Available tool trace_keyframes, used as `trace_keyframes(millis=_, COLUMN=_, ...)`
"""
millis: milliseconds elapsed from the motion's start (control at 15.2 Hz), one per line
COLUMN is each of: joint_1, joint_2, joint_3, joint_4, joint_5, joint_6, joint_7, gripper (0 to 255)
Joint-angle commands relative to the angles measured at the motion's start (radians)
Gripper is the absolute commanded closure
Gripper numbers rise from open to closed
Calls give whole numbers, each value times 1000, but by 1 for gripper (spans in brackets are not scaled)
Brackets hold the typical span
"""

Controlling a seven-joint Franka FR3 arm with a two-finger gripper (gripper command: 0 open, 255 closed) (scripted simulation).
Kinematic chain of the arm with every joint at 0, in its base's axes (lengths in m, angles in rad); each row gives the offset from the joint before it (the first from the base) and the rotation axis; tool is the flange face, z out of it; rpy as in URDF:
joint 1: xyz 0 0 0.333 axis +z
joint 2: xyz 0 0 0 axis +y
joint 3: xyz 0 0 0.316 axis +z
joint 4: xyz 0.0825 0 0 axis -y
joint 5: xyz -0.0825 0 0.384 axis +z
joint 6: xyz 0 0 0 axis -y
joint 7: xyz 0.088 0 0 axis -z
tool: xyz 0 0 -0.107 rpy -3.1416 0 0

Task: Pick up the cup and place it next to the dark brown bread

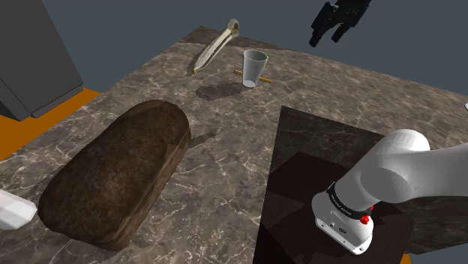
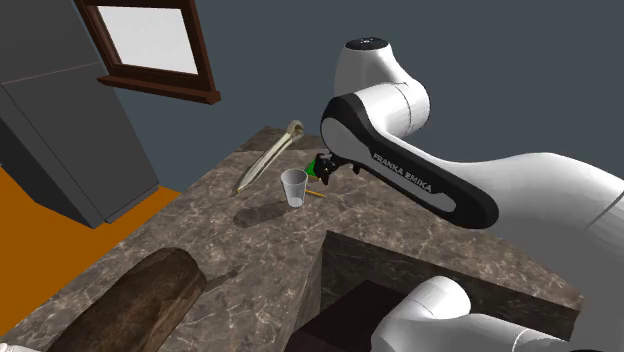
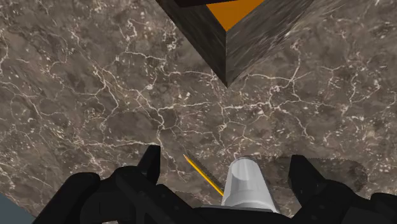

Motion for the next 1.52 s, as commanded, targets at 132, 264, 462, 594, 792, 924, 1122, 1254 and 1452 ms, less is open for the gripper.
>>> trace_keyframes(millis=132, joint_1=0, joint_2=81, joint_3=17, joint_4=30, joint_5=7, joint_6=25, joint_7=30, gripper=0)
trace_keyframes(millis=264, joint_1=-1, joint_2=164, joint_3=34, joint_4=65, joint_5=11, joint_6=46, joint_7=59, gripper=0)
trace_keyframes(millis=462, joint_1=-3, joint_2=290, joint_3=57, joint_4=128, joint_5=16, joint_6=71, joint_7=102, gripper=0)
trace_keyframes(millis=594, joint_1=-5, joint_2=376, joint_3=71, joint_4=176, joint_5=16, joint_6=82, joint_7=130, gripper=0)
trace_keyframes(millis=792, joint_1=-6, joint_2=505, joint_3=90, joint_4=257, joint_5=14, joint_6=90, joint_7=171, gripper=0)
trace_keyframes(millis=924, joint_1=-6, joint_2=593, joint_3=100, joint_4=318, joint_5=10, joint_6=90, joint_7=198, gripper=0)
trace_keyframes(millis=1122, joint_1=-5, joint_2=726, joint_3=113, joint_4=421, joint_5=3, joint_6=81, joint_7=236, gripper=0)
trace_keyframes(millis=1254, joint_1=-1, joint_2=817, joint_3=119, joint_4=497, joint_5=-3, joint_6=69, joint_7=259, gripper=0)
trace_keyframes(millis=1452, joint_1=1, joint_2=866, joint_3=120, joint_4=527, joint_5=-7, joint_6=74, joint_7=272, gripper=0)
